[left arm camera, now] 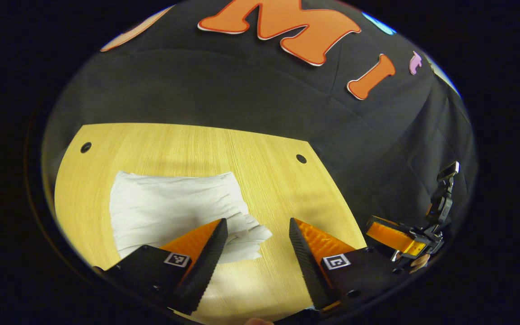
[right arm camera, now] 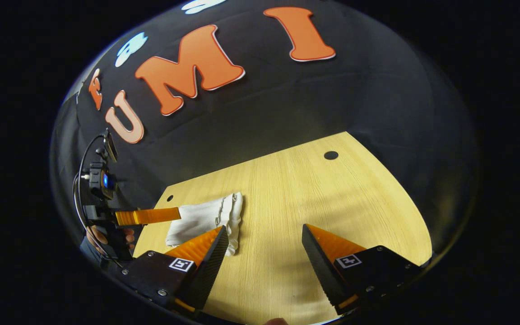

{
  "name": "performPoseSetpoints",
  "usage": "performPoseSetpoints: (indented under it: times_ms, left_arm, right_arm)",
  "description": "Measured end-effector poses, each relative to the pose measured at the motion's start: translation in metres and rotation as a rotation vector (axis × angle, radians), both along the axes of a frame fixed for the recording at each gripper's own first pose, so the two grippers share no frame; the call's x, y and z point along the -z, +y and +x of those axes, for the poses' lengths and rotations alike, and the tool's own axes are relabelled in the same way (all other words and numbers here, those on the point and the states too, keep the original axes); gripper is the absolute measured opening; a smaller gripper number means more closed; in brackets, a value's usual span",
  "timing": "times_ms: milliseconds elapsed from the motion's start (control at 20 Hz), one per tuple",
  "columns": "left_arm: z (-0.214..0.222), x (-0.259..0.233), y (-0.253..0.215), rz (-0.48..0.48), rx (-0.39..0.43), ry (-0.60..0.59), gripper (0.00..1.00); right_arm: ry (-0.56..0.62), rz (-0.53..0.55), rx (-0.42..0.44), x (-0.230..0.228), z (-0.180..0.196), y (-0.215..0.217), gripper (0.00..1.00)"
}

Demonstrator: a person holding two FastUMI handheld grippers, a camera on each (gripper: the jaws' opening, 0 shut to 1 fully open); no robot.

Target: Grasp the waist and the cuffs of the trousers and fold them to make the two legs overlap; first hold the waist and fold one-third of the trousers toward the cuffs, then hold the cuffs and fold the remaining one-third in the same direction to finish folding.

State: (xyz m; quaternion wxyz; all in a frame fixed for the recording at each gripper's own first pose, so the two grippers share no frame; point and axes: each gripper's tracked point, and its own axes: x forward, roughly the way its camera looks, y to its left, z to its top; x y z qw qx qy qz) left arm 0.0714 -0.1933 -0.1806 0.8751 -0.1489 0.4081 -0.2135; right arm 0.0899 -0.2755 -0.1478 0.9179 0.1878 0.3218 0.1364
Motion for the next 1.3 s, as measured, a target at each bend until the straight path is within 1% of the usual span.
performPoseSetpoints:
  times_ms: [50,200,250,450,650,800,850,900,950,1000,1100,1150,1200,1300]
  left_arm:
    - [0.0,-0.008,0.008,0.028,-0.008,-0.036,0.98]
    - [-0.002,-0.04,0.034,0.123,-0.046,-0.17,0.99]
    - [-0.002,-0.052,0.039,0.142,-0.068,-0.211,1.0]
    - [-0.012,-0.103,0.069,0.215,-0.181,-0.385,1.0]
    - [-0.039,-0.155,0.092,0.261,-0.293,-0.576,0.99]
    - [-0.068,-0.191,0.104,0.275,-0.369,-0.702,0.99]
    - [-0.078,-0.2,0.107,0.273,-0.39,-0.728,0.96]
    - [-0.087,-0.208,0.109,0.259,-0.402,-0.746,0.99]
    - [-0.095,-0.214,0.112,0.243,-0.412,-0.767,1.0]
    - [-0.102,-0.221,0.115,0.237,-0.416,-0.794,0.99]
    - [-0.112,-0.233,0.12,0.259,-0.424,-0.859,0.99]
    - [-0.113,-0.238,0.119,0.271,-0.412,-0.892,0.96]
    - [-0.115,-0.242,0.119,0.292,-0.404,-0.911,0.99]
    - [-0.12,-0.238,0.123,0.318,-0.405,-0.913,0.99]
  right_arm:
    - [-0.026,-0.001,-0.008,-0.008,0.002,0.005,0.98]
    - [-0.093,0.023,-0.032,-0.031,0.002,0.027,0.98]
    - [-0.12,0.011,-0.04,-0.039,0.002,0.032,0.98]
    - [-0.265,-0.083,-0.081,-0.079,0.005,0.057,0.98]
    - [-0.424,-0.127,-0.116,-0.126,0.003,0.086,0.98]
    - [-0.498,-0.129,-0.133,-0.153,-0.003,0.107,0.98]
    - [-0.517,-0.125,-0.125,-0.162,-0.004,0.111,0.98]
    - [-0.54,-0.116,-0.115,-0.17,-0.007,0.113,0.98]
    - [-0.564,-0.105,-0.104,-0.177,-0.006,0.115,0.98]
    - [-0.59,-0.094,-0.096,-0.185,-0.009,0.118,0.98]
    - [-0.632,-0.088,-0.091,-0.196,-0.013,0.13,0.98]
    - [-0.641,-0.102,-0.092,-0.196,-0.015,0.133,0.98]
    - [-0.639,-0.12,-0.093,-0.194,-0.019,0.134,0.98]
    - [-0.631,-0.144,-0.086,-0.19,-0.027,0.135,0.98]
